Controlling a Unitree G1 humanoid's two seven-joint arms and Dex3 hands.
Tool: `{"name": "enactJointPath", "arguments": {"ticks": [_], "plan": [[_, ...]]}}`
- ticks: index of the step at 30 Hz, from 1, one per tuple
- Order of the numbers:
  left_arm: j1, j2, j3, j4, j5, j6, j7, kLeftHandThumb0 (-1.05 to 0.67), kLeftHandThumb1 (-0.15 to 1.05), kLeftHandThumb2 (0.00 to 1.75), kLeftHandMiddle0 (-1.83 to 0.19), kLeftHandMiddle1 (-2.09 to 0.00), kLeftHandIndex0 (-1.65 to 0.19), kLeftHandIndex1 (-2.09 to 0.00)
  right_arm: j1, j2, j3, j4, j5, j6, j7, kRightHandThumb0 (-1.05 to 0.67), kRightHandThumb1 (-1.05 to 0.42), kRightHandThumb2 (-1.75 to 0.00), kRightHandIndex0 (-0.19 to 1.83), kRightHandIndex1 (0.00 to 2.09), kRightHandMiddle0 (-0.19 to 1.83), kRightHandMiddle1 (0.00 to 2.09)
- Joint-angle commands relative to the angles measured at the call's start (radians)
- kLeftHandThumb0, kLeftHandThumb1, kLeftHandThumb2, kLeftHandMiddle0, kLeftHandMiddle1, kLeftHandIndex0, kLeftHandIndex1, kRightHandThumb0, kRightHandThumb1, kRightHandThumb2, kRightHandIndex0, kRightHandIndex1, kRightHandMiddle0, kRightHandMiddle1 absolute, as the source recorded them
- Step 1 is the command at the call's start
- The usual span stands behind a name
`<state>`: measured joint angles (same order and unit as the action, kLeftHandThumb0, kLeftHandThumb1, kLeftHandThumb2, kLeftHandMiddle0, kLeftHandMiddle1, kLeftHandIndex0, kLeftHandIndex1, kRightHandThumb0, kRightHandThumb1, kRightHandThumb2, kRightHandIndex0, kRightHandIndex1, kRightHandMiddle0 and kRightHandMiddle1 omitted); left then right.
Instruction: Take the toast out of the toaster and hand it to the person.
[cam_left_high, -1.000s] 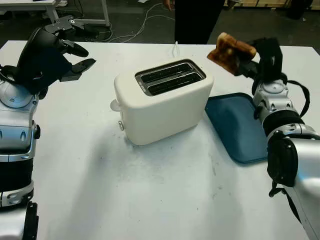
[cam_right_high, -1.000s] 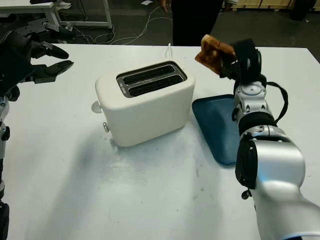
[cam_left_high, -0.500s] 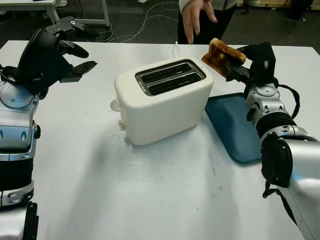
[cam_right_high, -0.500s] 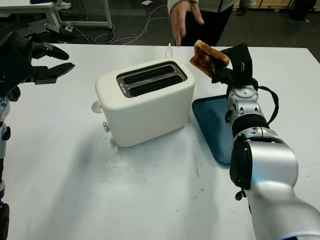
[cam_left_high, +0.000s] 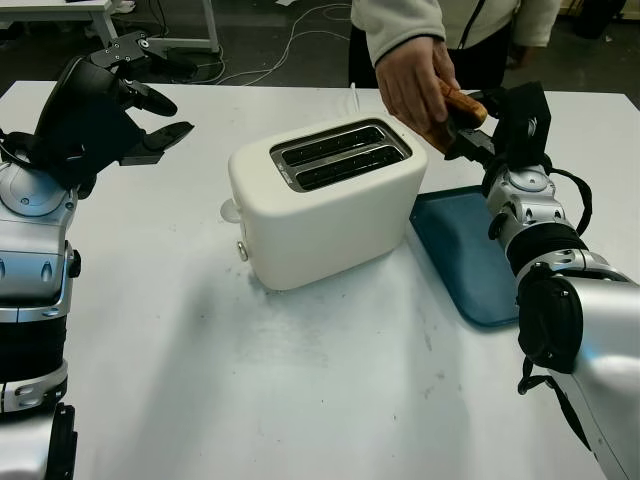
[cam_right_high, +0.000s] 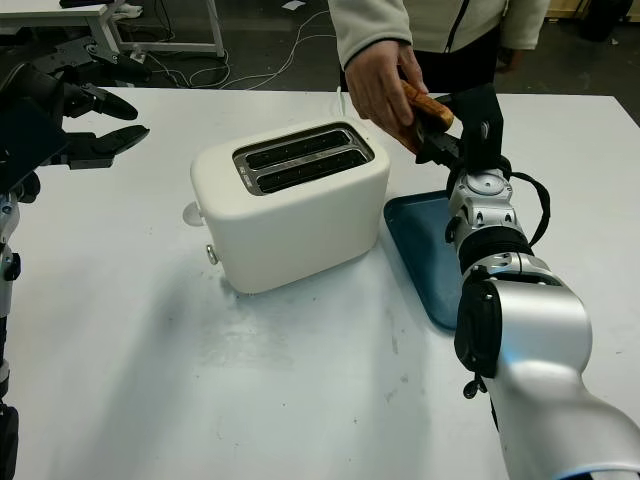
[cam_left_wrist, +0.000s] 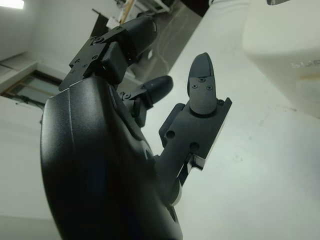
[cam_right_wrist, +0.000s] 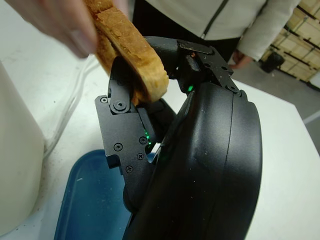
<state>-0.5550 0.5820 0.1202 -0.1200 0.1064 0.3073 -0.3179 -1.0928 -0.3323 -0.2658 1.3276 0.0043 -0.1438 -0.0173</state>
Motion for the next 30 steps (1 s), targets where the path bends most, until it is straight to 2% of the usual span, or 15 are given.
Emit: {"name": "enactJointPath", "arguments": {"ticks": [1, 6, 10, 17, 23, 30], "plan": [[0.006, 0.009, 0.001, -0.003, 0.004, -0.012, 0.000, -0.15, 0.60, 0.61, -0.31, -1.19, -0.33, -0.90, -0.024, 0.002, 0.001, -0.012, 0.000, -0.019, -0.011, -0.28, -0.92, -0.36, 0.85, 1.75, 0.53, 1.75], [0.006, 0.013, 0.002, 0.017, 0.004, -0.041, -0.004, -0.19, 0.59, 0.61, -0.32, -1.20, -0.34, -0.91, -0.023, 0.001, 0.021, -0.012, -0.016, -0.029, -0.021, -0.27, -0.92, -0.37, 0.85, 1.75, 0.51, 1.75], [0.004, 0.007, 0.004, -0.002, 0.001, 0.000, -0.004, -0.17, 0.60, 0.61, -0.31, -1.19, -0.32, -0.90, -0.022, -0.001, 0.032, -0.013, -0.023, -0.030, -0.023, -0.29, -0.92, -0.36, 0.85, 1.75, 0.51, 1.75], [0.006, 0.012, 0.000, -0.001, 0.007, -0.010, -0.005, -0.18, 0.61, 0.61, -0.31, -1.18, -0.33, -0.90, -0.015, -0.008, 0.080, -0.012, -0.065, -0.050, -0.035, -0.29, -0.92, -0.36, 0.85, 1.75, 0.51, 1.75], [0.005, 0.011, 0.002, 0.003, 0.002, -0.013, -0.008, -0.16, 0.60, 0.61, -0.31, -1.18, -0.33, -0.90, -0.004, -0.013, 0.159, -0.012, -0.154, -0.094, -0.087, -0.32, -0.92, -0.36, 0.88, 1.75, 0.57, 1.75], [0.007, 0.008, 0.005, 0.014, -0.001, -0.028, -0.005, -0.17, 0.59, 0.61, -0.32, -1.18, -0.33, -0.91, -0.007, -0.014, 0.170, -0.015, -0.164, -0.111, -0.090, -0.38, -0.92, -0.32, 0.87, 1.75, 0.61, 1.75]]}}
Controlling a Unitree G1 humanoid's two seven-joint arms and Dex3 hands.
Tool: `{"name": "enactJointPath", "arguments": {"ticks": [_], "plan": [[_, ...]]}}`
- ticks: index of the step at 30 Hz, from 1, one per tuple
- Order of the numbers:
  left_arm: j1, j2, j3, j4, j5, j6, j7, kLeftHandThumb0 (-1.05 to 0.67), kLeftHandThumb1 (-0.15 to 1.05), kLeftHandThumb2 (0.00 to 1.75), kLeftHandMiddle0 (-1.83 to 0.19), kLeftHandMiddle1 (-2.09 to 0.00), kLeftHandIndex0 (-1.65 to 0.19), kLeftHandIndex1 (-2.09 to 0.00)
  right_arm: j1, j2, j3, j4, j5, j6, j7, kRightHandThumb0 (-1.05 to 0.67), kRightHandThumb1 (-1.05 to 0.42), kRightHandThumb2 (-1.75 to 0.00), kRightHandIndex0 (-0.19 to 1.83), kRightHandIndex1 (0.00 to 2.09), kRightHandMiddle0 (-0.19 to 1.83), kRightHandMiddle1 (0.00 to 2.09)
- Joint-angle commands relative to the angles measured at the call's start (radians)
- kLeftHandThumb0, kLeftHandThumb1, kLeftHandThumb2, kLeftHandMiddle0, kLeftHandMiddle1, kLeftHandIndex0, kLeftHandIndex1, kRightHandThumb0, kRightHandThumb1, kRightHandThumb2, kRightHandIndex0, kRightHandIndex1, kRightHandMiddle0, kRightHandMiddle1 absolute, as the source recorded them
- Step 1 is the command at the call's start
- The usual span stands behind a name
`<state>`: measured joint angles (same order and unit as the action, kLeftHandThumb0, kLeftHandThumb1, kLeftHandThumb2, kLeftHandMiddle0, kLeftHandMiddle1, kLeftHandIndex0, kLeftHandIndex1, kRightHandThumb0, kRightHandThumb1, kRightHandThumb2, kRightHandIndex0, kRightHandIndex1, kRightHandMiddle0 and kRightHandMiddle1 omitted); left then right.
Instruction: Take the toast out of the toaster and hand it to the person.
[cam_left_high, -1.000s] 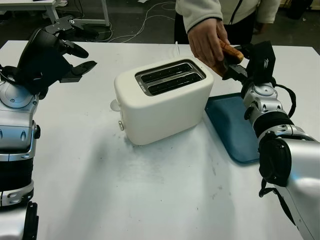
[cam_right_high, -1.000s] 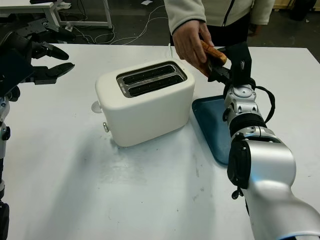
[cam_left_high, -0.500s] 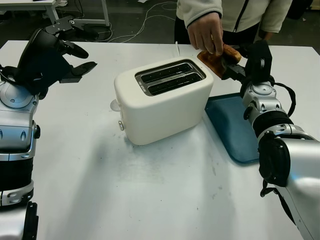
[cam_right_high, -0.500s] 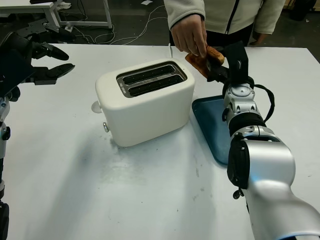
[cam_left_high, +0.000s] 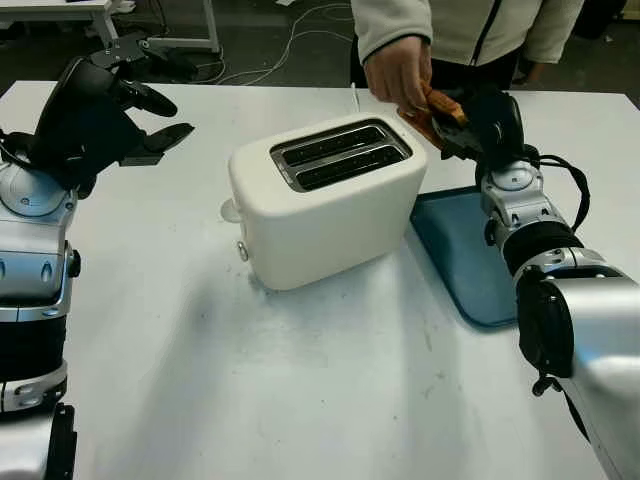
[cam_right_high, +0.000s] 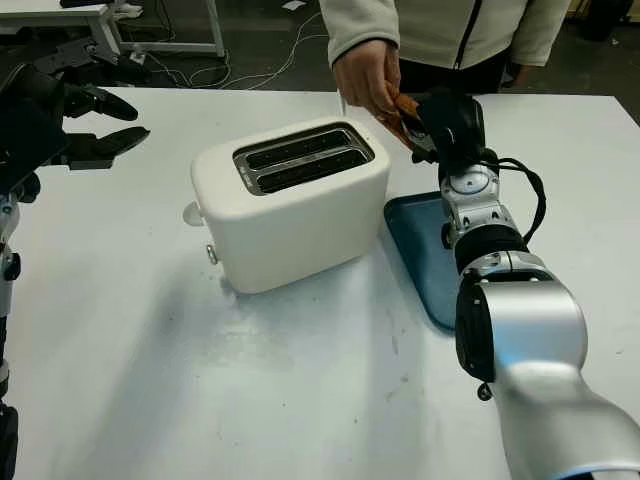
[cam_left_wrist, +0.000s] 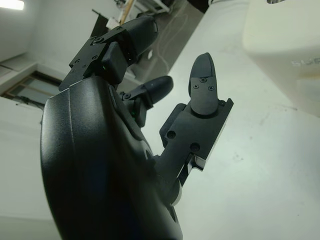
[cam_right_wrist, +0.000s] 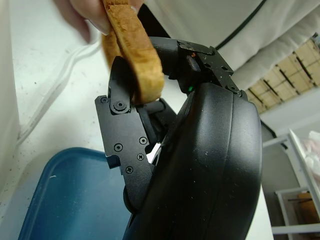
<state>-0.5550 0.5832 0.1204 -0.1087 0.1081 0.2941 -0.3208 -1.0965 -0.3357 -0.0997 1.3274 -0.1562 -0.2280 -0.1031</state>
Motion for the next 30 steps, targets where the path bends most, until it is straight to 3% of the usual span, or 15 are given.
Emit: {"name": "enactJointPath", "arguments": {"ticks": [1, 8, 10, 12, 14, 16, 22, 27, 30], "plan": [[0.007, 0.002, 0.009, -0.002, -0.010, -0.002, -0.001, -0.17, 0.59, 0.61, -0.32, -1.18, -0.33, -0.90, -0.003, -0.012, 0.006, -0.016, -0.006, -0.030, -0.004, -0.40, -0.92, -0.29, 0.87, 1.75, 0.62, 1.75], [0.024, 0.000, 0.019, -0.004, -0.022, -0.010, -0.002, -0.17, 0.59, 0.62, -0.30, -1.19, -0.31, -0.91, 0.024, -0.041, 0.034, -0.040, -0.034, -0.088, -0.042, -0.59, -0.92, -0.06, 0.71, 1.75, 0.56, 1.75], [0.042, -0.015, 0.033, -0.026, -0.043, 0.008, 0.003, -0.18, 0.60, 0.62, -0.27, -1.18, -0.29, -0.90, 0.043, -0.048, 0.018, -0.055, -0.013, -0.105, -0.040, -0.64, -0.92, -0.02, 0.60, 1.67, 0.56, 1.47], [0.067, -0.038, 0.053, -0.050, -0.076, 0.019, 0.007, -0.18, 0.62, 0.63, -0.22, -1.16, -0.26, -0.88, 0.070, -0.059, 0.008, -0.083, 0.003, -0.125, -0.025, -0.65, -0.89, -0.01, 0.52, 1.03, 0.55, 0.75], [0.094, -0.053, 0.065, -0.087, -0.091, 0.038, 0.015, -0.21, 0.63, 0.64, -0.18, -1.17, -0.24, -0.88, 0.110, -0.070, 0.002, -0.122, 0.015, -0.153, -0.002, -0.66, -0.90, -0.01, 0.52, 0.48, 0.56, 0.27], [0.119, -0.064, 0.072, -0.130, -0.092, 0.059, 0.025, -0.23, 0.63, 0.64, -0.18, -1.18, -0.24, -0.89, 0.158, -0.075, -0.011, -0.174, 0.036, -0.177, 0.013, -0.64, -0.90, 0.00, 0.48, 0.22, 0.49, 0.07], [0.163, -0.087, 0.085, -0.197, -0.104, 0.093, 0.031, -0.27, 0.66, 0.63, -0.16, -1.21, -0.22, -0.90, 0.295, -0.062, -0.055, -0.338, 0.109, -0.249, 0.068, -0.58, -0.90, 0.00, 0.36, 0.05, 0.38, 0.00], [0.215, -0.121, 0.103, -0.217, -0.126, 0.077, 0.055, -0.26, 0.69, 0.60, -0.16, -1.20, -0.20, -0.90, 0.424, -0.044, -0.049, -0.495, 0.117, -0.274, 0.091, -0.73, -0.91, 0.00, 0.20, 0.00, 0.21, 0.00], [0.268, -0.164, 0.123, -0.254, -0.140, 0.047, 0.082, -0.21, 0.74, 0.55, -0.16, -1.18, -0.20, -0.87, 0.524, -0.015, -0.050, -0.640, 0.138, -0.218, 0.108, -0.74, -0.91, 0.00, 0.10, 0.00, 0.14, 0.00]]}}
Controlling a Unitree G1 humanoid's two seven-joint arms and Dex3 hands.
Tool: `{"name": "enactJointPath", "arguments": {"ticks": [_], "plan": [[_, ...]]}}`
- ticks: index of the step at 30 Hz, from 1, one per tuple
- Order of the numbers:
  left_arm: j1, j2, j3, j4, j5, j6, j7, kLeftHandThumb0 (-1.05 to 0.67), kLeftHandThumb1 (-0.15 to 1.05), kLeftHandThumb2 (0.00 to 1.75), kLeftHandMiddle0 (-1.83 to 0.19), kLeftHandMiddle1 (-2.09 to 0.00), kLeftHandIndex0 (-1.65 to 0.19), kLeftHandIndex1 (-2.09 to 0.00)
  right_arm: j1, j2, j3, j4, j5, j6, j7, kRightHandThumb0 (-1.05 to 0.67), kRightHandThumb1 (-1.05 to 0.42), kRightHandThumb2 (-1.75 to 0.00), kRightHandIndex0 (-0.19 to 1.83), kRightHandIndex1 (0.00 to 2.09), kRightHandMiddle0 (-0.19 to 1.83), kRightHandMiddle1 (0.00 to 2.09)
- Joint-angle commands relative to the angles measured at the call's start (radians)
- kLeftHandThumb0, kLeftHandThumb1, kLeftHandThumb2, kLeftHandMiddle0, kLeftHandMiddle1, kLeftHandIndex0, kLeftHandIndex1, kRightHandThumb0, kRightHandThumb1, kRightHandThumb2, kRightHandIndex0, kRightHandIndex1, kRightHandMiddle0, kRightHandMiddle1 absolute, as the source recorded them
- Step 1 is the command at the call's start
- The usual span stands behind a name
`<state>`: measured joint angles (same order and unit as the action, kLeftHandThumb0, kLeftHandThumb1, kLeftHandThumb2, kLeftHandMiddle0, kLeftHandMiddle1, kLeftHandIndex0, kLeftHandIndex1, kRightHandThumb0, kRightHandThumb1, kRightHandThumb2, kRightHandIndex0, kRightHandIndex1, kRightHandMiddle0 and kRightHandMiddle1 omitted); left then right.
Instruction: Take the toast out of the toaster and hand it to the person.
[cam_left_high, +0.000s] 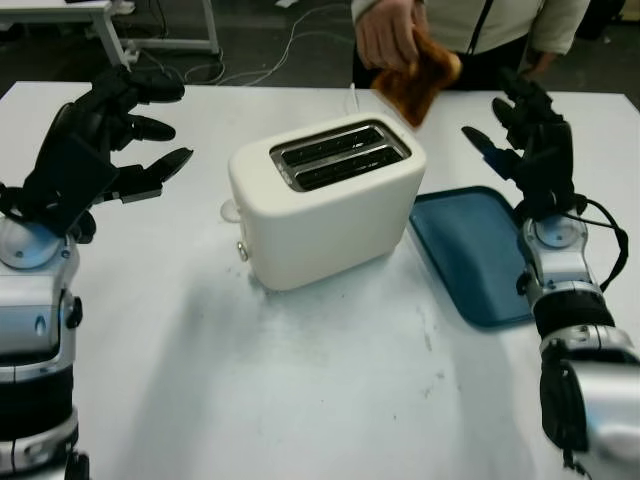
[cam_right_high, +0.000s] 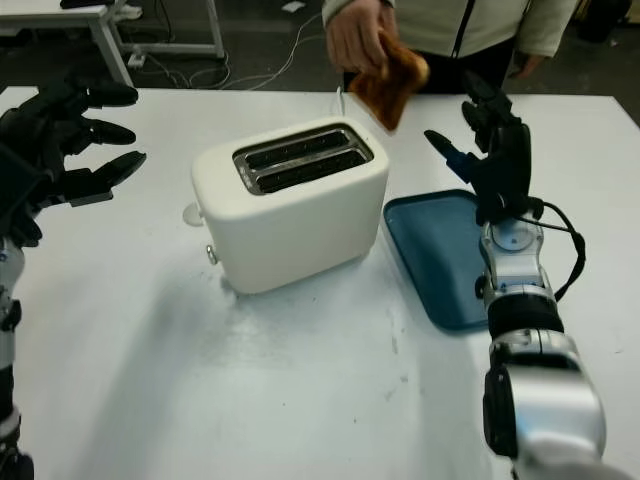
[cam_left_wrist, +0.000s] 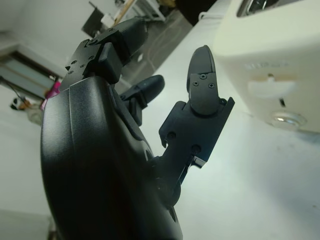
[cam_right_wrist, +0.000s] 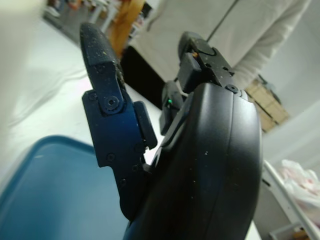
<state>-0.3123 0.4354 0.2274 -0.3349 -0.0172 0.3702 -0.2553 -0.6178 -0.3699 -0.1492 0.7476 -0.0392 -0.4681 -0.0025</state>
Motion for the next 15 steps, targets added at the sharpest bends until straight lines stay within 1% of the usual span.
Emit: {"name": "enactJointPath", "arguments": {"ticks": [1, 2, 4, 7, 9, 10, 12, 14, 15], "plan": [[0.045, -0.031, 0.021, -0.046, -0.017, -0.037, 0.028, -0.20, 0.75, 0.55, -0.15, -1.17, -0.19, -0.86, 0.085, 0.035, -0.001, -0.118, 0.029, 0.040, 0.007, -0.74, -0.91, 0.00, 0.08, 0.00, 0.12, 0.00], [0.068, -0.051, 0.024, -0.069, -0.017, -0.044, 0.045, -0.22, 0.76, 0.54, -0.15, -1.16, -0.19, -0.86, 0.136, 0.052, 0.005, -0.192, 0.032, 0.067, 0.006, -0.75, -0.92, -0.01, 0.07, 0.00, 0.11, 0.00], [0.118, -0.097, 0.027, -0.111, -0.017, -0.063, 0.082, -0.24, 0.78, 0.55, -0.13, -1.12, -0.18, -0.82, 0.255, 0.080, 0.032, -0.381, 0.002, 0.154, -0.007, -0.81, -0.92, -0.17, 0.09, 0.01, 0.11, 0.01], [0.202, -0.165, 0.010, -0.138, -0.012, -0.132, 0.122, -0.27, 0.83, 0.57, -0.08, -1.08, -0.13, -0.77, 0.405, 0.109, 0.072, -0.589, -0.001, 0.222, 0.022, -0.76, -0.92, -0.44, 0.12, 0.03, 0.13, 0.01], [0.260, -0.209, -0.015, -0.165, 0.009, -0.153, 0.157, -0.30, 0.84, 0.57, -0.04, -1.06, -0.10, -0.75, 0.495, 0.133, 0.101, -0.706, 0.016, 0.268, 0.047, -0.72, -0.92, -0.52, 0.13, 0.03, 0.13, 0.01], [0.287, -0.228, -0.028, -0.176, 0.022, -0.161, 0.174, -0.33, 0.88, 0.54, -0.02, -1.02, -0.08, -0.72, 0.533, 0.147, 0.117, -0.757, 0.019, 0.292, 0.054, -0.70, -0.92, -0.57, 0.13, 0.03, 0.12, 0.01], [0.346, -0.269, -0.060, -0.189, 0.045, -0.194, 0.207, -0.36, 0.91, 0.51, -0.01, -0.97, -0.06, -0.68, 0.602, 0.183, 0.150, -0.829, 0.021, 0.310, 0.057, -0.73, -0.92, -0.60, 0.14, 0.04, 0.14, 0.01], [0.398, -0.306, -0.087, -0.193, 0.053, -0.228, 0.226, -0.36, 0.92, 0.56, 0.00, -0.86, -0.03, -0.62, 0.650, 0.220, 0.174, -0.862, 0.022, 0.312, 0.051, -0.74, -0.92, -0.65, 0.14, 0.03, 0.15, 0.02], [0.420, -0.324, -0.099, -0.180, 0.051, -0.261, 0.234, -0.35, 0.92, 0.57, 0.00, -0.82, -0.02, -0.60, 0.666, 0.238, 0.182, -0.867, 0.025, 0.311, 0.048, -0.73, -0.92, -0.66, 0.14, 0.03, 0.15, 0.02]]}}
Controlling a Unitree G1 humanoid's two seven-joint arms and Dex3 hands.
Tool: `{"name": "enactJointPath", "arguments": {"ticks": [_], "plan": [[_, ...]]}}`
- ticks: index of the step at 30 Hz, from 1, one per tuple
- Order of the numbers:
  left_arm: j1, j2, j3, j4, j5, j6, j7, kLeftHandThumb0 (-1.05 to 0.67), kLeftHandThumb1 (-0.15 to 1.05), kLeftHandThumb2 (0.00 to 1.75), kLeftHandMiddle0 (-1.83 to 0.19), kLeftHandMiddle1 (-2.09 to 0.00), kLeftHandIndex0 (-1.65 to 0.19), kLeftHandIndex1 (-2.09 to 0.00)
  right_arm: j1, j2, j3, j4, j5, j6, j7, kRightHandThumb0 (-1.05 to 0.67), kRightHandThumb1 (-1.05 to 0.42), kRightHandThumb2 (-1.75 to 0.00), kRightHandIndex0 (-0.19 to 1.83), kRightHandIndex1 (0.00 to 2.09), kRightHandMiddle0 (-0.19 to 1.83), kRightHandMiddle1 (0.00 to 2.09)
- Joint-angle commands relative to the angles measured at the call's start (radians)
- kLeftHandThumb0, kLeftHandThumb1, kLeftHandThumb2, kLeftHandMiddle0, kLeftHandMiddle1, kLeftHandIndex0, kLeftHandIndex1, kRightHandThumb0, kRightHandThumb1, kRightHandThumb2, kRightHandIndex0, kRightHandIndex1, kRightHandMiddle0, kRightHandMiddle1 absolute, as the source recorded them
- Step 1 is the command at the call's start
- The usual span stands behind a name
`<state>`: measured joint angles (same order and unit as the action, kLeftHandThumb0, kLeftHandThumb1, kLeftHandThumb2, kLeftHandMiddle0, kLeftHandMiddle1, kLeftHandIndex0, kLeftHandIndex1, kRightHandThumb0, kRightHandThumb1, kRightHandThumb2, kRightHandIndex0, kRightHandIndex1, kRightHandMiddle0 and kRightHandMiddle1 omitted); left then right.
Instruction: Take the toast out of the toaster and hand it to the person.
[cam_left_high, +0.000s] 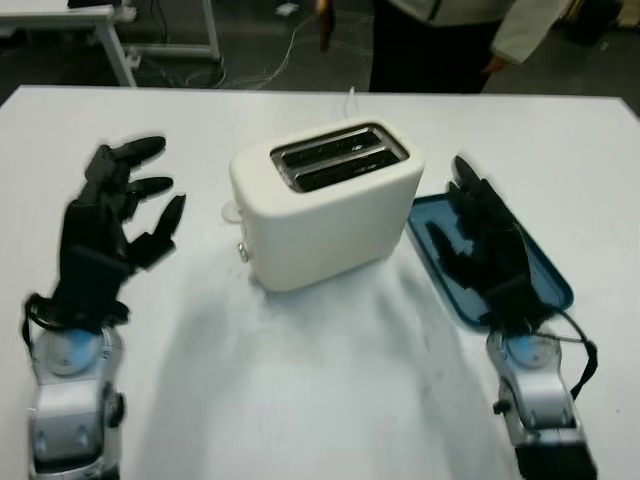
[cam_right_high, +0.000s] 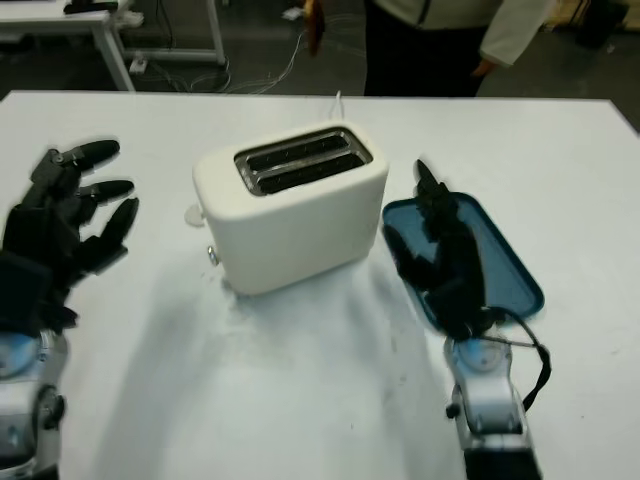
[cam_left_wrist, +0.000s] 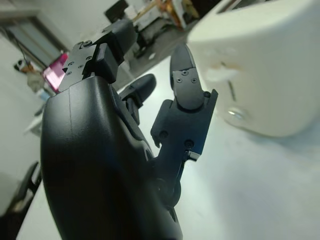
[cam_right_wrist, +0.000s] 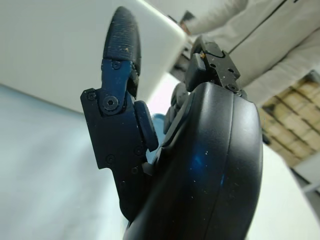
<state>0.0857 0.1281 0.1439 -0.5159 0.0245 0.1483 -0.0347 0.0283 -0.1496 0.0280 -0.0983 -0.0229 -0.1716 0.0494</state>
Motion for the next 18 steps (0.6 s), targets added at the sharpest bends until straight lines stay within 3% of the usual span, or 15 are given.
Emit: {"name": "enactJointPath", "arguments": {"ticks": [1, 4, 18], "plan": [[0.041, -0.038, -0.027, 0.016, 0.014, -0.070, 0.028, -0.35, 0.92, 0.58, 0.00, -0.78, -0.01, -0.58, 0.032, 0.031, 0.012, -0.026, 0.005, 0.018, -0.009, -0.73, -0.92, -0.66, 0.14, 0.03, 0.15, 0.01], [0.084, -0.101, -0.061, 0.069, 0.046, -0.139, 0.088, -0.35, 0.92, 0.61, 0.00, -0.77, -0.02, -0.56, 0.049, 0.056, 0.029, -0.016, -0.014, 0.016, -0.016, -0.71, -0.92, -0.69, 0.16, 0.05, 0.16, 0.02], [0.108, -0.118, -0.135, 0.072, 0.063, -0.057, 0.080, -0.41, 0.92, 0.57, 0.00, -0.74, -0.07, -0.45, 0.038, 0.116, 0.024, 0.016, -0.001, 0.014, -0.023, -0.70, -0.92, -0.73, 0.14, 0.04, 0.17, 0.01]]}}
